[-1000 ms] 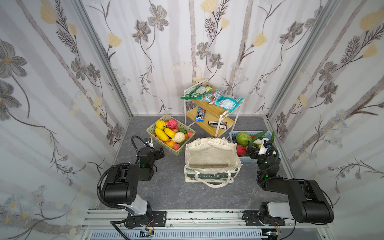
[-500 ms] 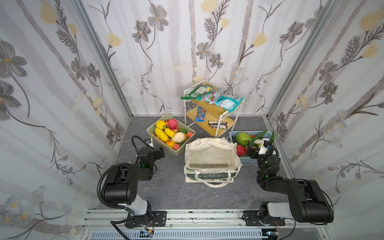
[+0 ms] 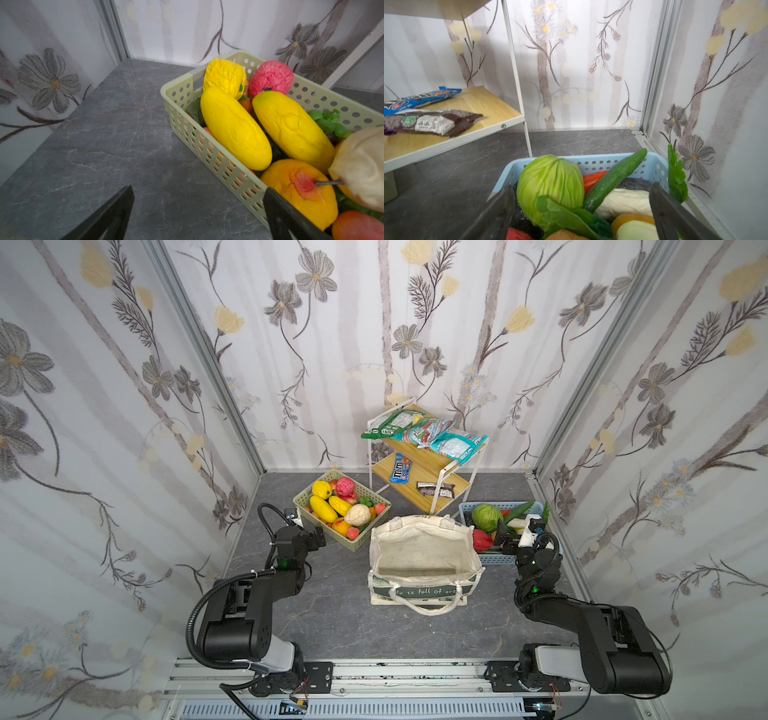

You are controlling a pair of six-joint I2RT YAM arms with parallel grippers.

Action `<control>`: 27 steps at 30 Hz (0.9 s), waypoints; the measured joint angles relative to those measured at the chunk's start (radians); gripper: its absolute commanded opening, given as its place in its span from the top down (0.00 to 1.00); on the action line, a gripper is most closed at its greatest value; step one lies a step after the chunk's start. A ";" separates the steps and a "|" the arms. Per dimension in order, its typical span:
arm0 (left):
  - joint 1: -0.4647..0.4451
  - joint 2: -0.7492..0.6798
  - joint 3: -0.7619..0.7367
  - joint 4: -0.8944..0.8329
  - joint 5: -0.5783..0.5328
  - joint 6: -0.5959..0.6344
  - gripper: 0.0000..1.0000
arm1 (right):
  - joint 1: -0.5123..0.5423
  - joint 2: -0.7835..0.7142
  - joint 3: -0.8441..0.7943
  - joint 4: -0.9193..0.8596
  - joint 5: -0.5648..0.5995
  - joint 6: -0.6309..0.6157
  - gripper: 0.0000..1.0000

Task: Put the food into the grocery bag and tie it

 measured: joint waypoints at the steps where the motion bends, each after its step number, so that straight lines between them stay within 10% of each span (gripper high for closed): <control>1: 0.000 -0.017 0.014 -0.024 -0.008 -0.003 0.00 | 0.000 -0.018 0.017 -0.030 0.005 0.005 0.00; 27: -0.143 -0.060 0.776 -1.296 -0.004 -0.349 0.00 | 0.040 -0.362 0.653 -1.436 -0.159 0.207 0.14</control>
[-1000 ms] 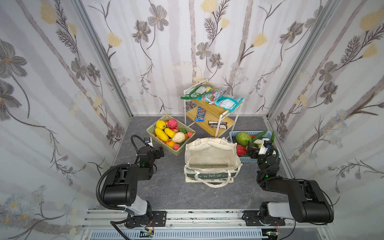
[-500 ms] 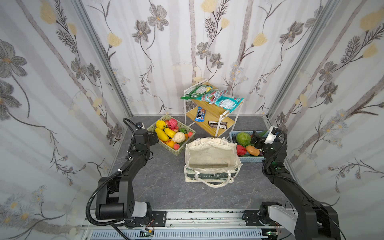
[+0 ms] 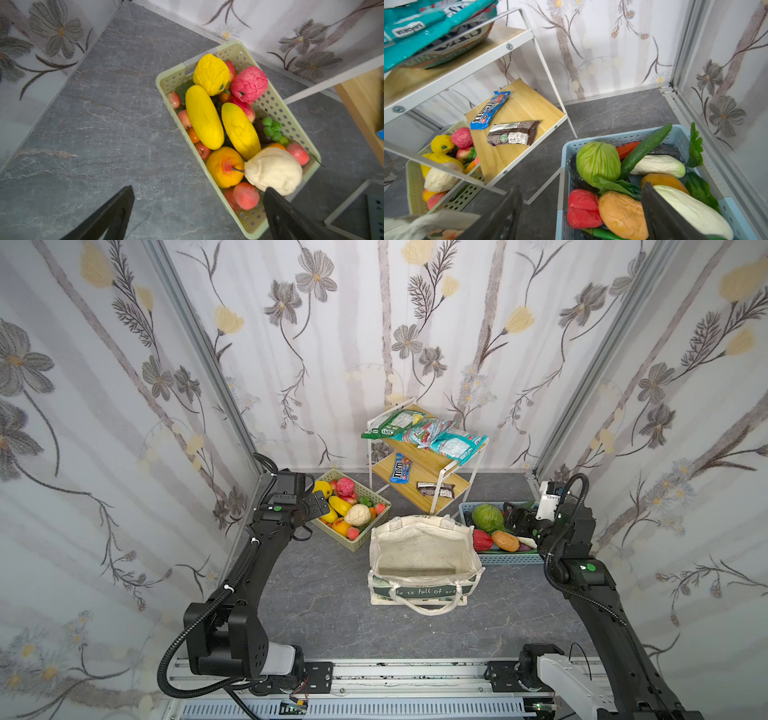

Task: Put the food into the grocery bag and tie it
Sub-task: 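Reach both grippers to the tote bag's two handles and grasp them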

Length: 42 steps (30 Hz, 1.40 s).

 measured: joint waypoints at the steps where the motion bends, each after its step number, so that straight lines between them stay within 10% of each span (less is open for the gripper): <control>1: -0.025 -0.003 0.024 -0.037 0.004 -0.009 0.00 | 0.011 -0.012 0.011 -0.037 -0.008 0.000 0.14; 19: -0.389 -0.042 0.187 -0.259 0.093 -0.039 0.02 | 0.295 -0.138 0.027 -0.241 -0.105 0.115 0.26; 42: -0.583 0.252 0.443 -0.288 0.125 0.195 0.20 | 0.526 0.003 0.017 -0.259 0.057 0.174 0.55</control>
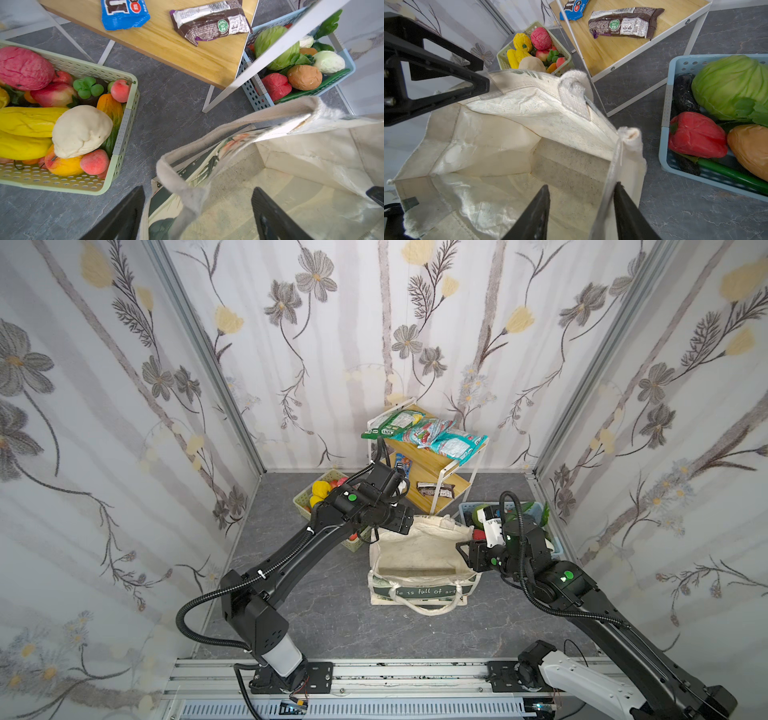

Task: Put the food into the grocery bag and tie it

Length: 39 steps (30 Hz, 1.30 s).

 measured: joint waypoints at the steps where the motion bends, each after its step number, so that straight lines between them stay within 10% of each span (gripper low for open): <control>1: -0.003 0.013 0.007 -0.001 0.000 0.001 0.21 | 0.003 0.002 -0.002 -0.001 0.004 0.002 0.56; 18: -0.015 0.035 -0.031 -0.012 0.044 0.045 0.77 | 0.011 0.039 -0.042 0.119 -0.049 0.017 0.63; 39: 0.026 -0.160 -0.188 -0.088 -0.053 -0.077 0.93 | 0.003 0.129 0.085 0.157 -0.053 0.001 0.22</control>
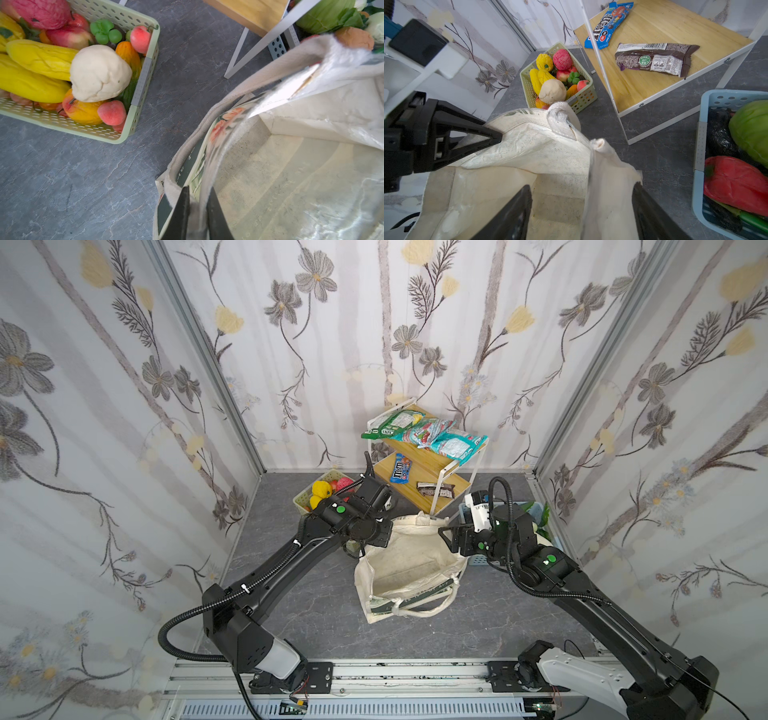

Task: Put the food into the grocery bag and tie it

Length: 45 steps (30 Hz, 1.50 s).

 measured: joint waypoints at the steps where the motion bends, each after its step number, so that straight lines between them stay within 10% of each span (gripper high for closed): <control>1: 0.005 -0.008 -0.005 -0.002 -0.006 -0.009 0.94 | 0.000 -0.005 0.008 -0.006 0.005 0.000 0.22; 14: 0.023 -0.050 -0.061 0.000 -0.056 -0.130 0.98 | 0.021 -0.072 -0.112 -0.058 0.032 0.056 0.55; 19: 0.023 -0.060 -0.063 0.000 -0.051 -0.150 0.71 | 0.034 -0.044 -0.146 0.008 0.015 0.098 0.76; 29: 0.026 0.019 0.021 -0.033 -0.021 -0.014 0.32 | 0.011 0.047 -0.091 0.050 0.007 0.093 0.78; 38: 0.072 0.109 0.114 -0.063 -0.013 0.130 0.39 | -0.031 0.089 -0.065 0.054 -0.025 0.052 0.73; 45: 0.076 0.138 0.113 -0.024 0.116 0.132 0.68 | -0.047 0.104 -0.058 0.061 -0.056 0.040 0.69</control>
